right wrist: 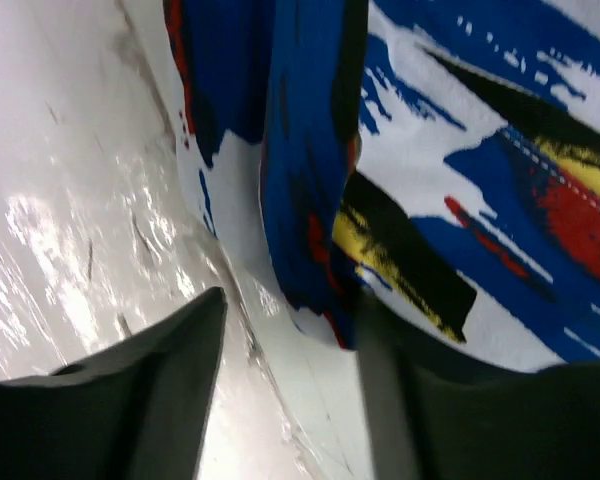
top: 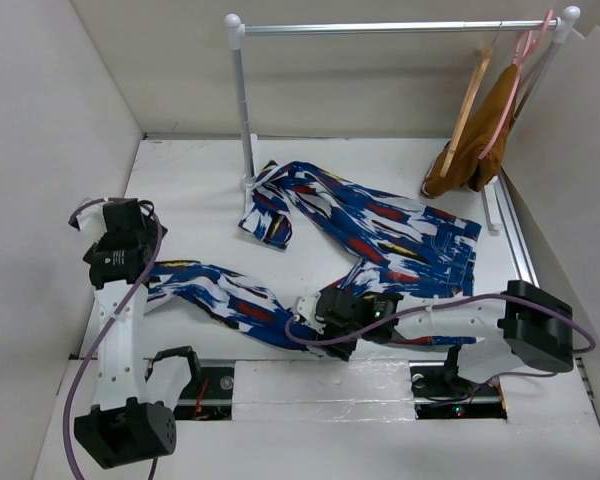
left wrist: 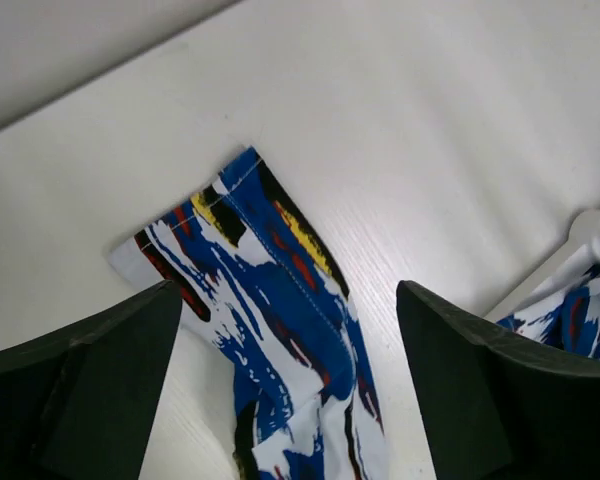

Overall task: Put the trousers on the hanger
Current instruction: Flatten out the trousers at the center of the board.

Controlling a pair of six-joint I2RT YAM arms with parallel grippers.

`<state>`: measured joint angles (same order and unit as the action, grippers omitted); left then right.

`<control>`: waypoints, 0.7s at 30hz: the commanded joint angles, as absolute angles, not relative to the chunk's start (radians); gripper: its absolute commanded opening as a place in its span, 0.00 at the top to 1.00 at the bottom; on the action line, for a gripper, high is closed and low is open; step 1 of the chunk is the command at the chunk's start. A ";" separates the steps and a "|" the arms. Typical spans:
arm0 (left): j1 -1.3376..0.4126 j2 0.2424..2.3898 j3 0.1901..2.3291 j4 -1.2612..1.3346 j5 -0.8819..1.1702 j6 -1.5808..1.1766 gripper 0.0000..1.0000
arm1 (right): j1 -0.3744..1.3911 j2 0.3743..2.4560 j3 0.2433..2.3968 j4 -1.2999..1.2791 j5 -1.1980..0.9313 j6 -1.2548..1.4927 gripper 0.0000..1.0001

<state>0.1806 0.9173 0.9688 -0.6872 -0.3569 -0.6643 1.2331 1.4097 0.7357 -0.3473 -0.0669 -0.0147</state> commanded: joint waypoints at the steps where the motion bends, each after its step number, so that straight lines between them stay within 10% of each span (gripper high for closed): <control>1: 0.181 0.911 1.060 -0.695 -0.463 -0.643 0.14 | 1.238 1.362 0.772 -0.448 -0.035 -0.003 0.38; 7: 0.181 0.962 1.039 -0.536 -0.177 -0.467 0.23 | 1.109 1.175 0.793 -0.498 -0.026 0.040 0.26; 9: 0.083 0.989 0.988 -0.471 -0.146 -0.463 0.27 | 1.022 1.105 0.792 -0.526 0.032 0.078 0.47; 11: -0.021 1.035 0.973 -0.440 -0.173 -0.472 0.28 | 0.951 1.053 0.776 -0.548 0.072 0.112 0.97; 15: -0.350 1.211 0.982 -0.356 -0.228 -0.523 0.28 | 0.725 0.887 0.735 -0.638 0.116 0.218 1.00; 21: -0.557 1.583 1.178 -0.301 -0.254 -0.456 0.24 | 0.441 0.684 0.667 -0.779 0.141 0.275 0.30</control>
